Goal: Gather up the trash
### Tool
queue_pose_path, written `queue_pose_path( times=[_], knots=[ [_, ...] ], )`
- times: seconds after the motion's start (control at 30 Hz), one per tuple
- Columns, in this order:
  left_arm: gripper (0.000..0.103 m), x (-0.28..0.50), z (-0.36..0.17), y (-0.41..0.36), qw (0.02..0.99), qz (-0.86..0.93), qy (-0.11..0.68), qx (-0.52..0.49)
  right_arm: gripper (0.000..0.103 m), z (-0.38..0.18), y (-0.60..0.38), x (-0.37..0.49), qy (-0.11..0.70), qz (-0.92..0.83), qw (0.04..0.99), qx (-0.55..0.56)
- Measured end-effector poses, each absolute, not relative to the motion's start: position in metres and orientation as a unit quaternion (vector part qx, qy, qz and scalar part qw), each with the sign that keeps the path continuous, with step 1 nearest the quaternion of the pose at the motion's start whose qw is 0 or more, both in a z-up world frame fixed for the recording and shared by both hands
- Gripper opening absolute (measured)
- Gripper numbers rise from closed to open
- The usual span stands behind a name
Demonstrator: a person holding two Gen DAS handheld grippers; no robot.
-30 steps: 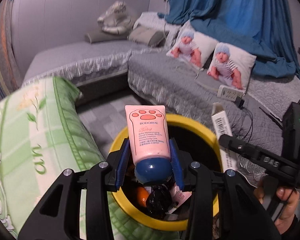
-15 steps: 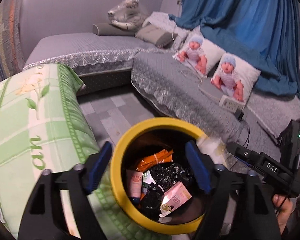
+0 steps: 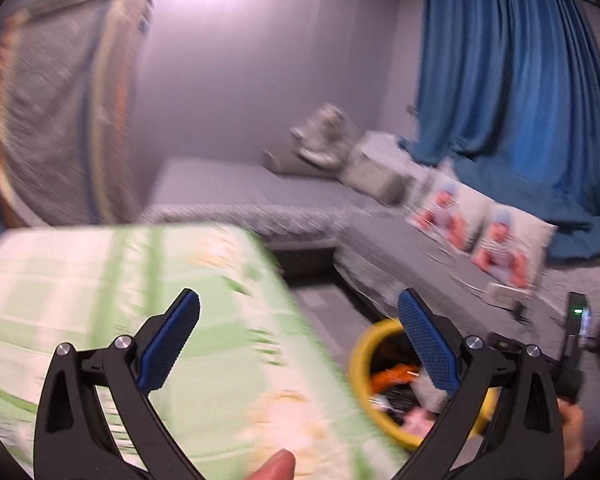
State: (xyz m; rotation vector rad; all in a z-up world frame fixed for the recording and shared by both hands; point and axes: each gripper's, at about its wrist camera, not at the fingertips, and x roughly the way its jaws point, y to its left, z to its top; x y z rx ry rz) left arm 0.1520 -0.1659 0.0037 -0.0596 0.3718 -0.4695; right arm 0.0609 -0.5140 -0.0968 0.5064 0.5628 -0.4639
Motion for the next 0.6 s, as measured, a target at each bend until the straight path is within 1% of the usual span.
queue_pose_path(
  times=[0.07, 0.13, 0.23, 0.33, 0.43, 0.6],
  knots=[
    [0.095, 0.139, 0.009, -0.14, 0.968, -0.201, 0.152, -0.02, 0.095, -0.093, -0.491, 0.061, 0.275, -0.212, 0.914, 0.21],
    [0.095, 0.127, 0.011, -0.118, 0.974, -0.178, 0.142, -0.018, 0.095, -0.086, -0.466, 0.059, 0.27, -0.202, 0.925, 0.174],
    [0.095, 0.111, 0.012, -0.081, 0.977, -0.143, 0.159, -0.02, 0.095, -0.069, -0.411, 0.048, 0.244, -0.165, 0.949, 0.115],
    [0.095, 0.093, 0.016, -0.046, 0.981, -0.12, 0.152, -0.027, 0.095, -0.047, -0.364, 0.034, 0.206, -0.124, 0.968, 0.072],
    [0.095, 0.078, 0.022, -0.022, 0.986, -0.095, 0.133, -0.03, 0.095, -0.024, -0.323, 0.021, 0.178, -0.074, 0.98, 0.048],
    [0.095, 0.049, 0.034, 0.004, 0.994, -0.041, 0.104, -0.004, 0.095, 0.01, -0.275, -0.001, 0.132, -0.016, 0.991, 0.029]
  ],
)
